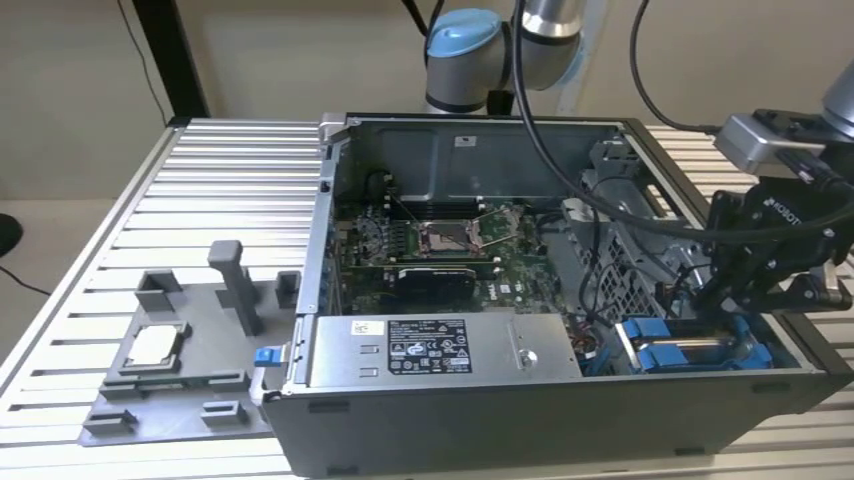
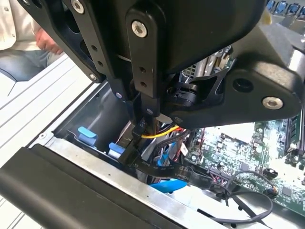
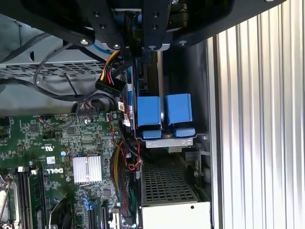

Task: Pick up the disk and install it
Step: 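Insert the first disk wire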

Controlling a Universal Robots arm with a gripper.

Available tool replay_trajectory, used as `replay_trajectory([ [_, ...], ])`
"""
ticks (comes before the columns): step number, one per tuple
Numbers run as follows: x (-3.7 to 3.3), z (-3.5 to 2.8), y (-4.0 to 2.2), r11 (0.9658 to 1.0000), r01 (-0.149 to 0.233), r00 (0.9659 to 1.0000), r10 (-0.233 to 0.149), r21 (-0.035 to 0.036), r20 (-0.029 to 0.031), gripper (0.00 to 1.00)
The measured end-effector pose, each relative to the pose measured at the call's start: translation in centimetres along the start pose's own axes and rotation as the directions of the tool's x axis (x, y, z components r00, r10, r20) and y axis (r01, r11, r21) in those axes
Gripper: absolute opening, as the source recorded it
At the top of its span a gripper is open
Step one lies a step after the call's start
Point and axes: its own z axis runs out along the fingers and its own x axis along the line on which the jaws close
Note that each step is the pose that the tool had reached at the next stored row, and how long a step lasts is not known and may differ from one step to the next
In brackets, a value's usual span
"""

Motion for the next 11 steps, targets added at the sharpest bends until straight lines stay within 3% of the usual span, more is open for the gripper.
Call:
replay_trajectory([
  [11, -0.09, 0.11, -0.04, 1.0, 0.001, 1.0, -0.001, 0.0001, -0.0002, 0.0],
])
